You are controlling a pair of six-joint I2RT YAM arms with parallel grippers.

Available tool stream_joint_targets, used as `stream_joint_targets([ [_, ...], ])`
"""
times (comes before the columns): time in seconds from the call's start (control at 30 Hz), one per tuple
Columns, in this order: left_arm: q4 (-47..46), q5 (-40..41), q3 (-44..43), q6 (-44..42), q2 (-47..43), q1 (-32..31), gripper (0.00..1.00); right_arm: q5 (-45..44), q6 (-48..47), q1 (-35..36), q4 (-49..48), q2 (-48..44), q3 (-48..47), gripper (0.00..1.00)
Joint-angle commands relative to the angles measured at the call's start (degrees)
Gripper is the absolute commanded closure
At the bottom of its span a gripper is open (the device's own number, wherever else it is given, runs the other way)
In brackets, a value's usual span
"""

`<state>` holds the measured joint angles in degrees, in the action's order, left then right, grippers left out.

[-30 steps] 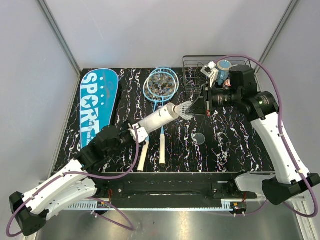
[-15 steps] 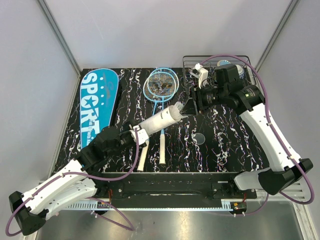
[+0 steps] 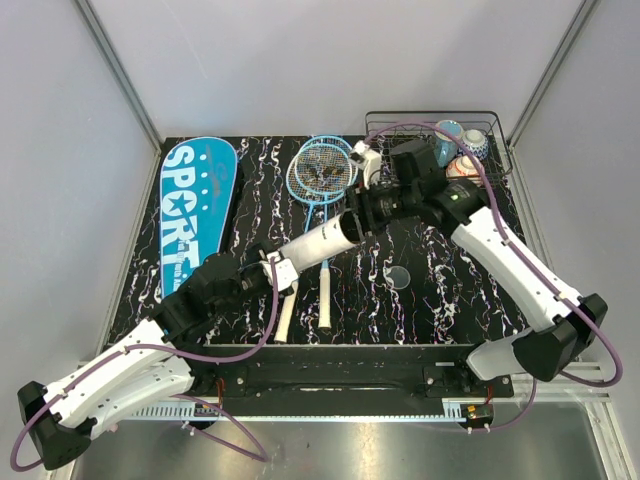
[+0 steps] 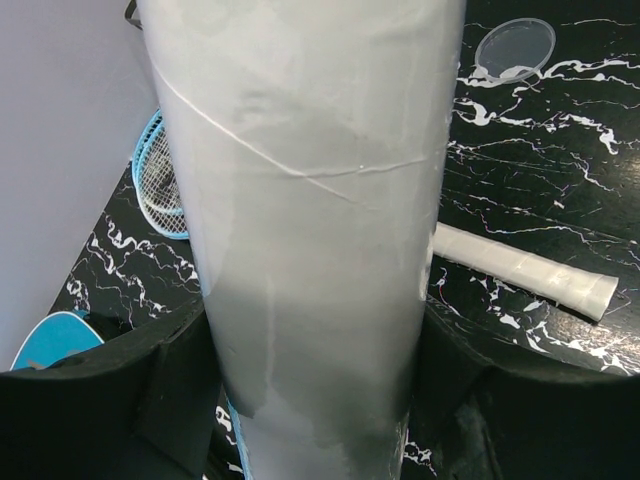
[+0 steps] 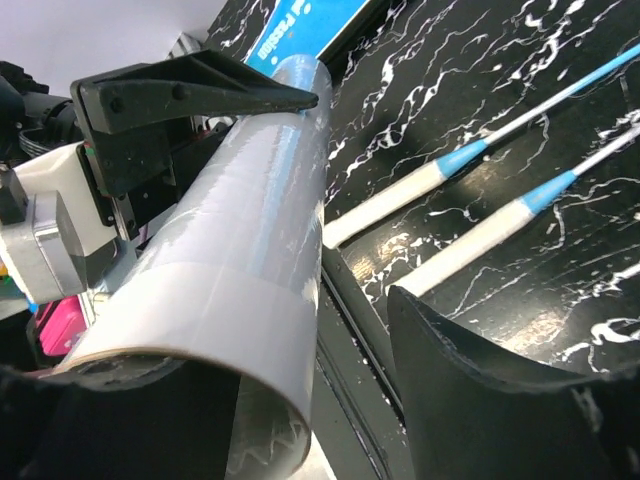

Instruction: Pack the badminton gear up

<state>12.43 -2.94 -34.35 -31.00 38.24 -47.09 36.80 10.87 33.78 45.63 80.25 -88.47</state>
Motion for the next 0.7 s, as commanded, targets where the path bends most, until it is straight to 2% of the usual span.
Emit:
stream_joint_targets([
  [0.0, -5.8, 0.8, -1.2, 0.2, -1.6, -0.3, 0.88, 0.1, 3.5, 2.0, -7.6, 0.9, 2.1, 0.34],
  [0.17, -6.8, 2.8, -1.3, 0.9, -1.3, -0.2, 0.89, -10.8, 4.2, 1.8, -8.0, -3.6, 1.2, 0.23],
  [0.2, -7.1, 6.1, -1.5, 1.4, -1.2, -0.2, 0.9, -18.0, 5.1, 1.2, -8.8, -6.3, 1.7, 0.21],
  [0.27, -7.7, 9.1, -1.9, 1.8, -0.8, -0.3, 0.94, -25.8, 8.2, 0.2, -11.7, -9.4, 4.8, 0.15],
  [0.3, -7.9, 12.6, -2.0, 2.3, -0.4, -0.2, 0.96, -34.7, 9.6, -1.2, -12.2, -12.4, 6.0, 0.14],
  [0.37, -9.4, 17.1, -2.0, 2.7, 0.1, -0.3, 0.99, -43.4, 14.2, -3.1, -13.0, -15.0, 10.5, 0.1],
  [0.4, -9.9, 21.8, -2.0, 2.9, 0.2, -0.2, 0.99, -48.9, 15.7, -4.2, -13.1, -17.4, 12.0, 0.09],
  [0.53, -12.2, 32.0, -1.3, 2.5, 0.4, -0.2, 0.96, -52.1, 19.0, -8.5, -14.5, -20.6, 19.7, 0.09],
  [0.67, -14.1, 37.1, -1.2, 2.4, 0.1, 0.2, 0.93, -49.9, 18.9, -8.6, -11.5, -16.5, 23.9, 0.12],
])
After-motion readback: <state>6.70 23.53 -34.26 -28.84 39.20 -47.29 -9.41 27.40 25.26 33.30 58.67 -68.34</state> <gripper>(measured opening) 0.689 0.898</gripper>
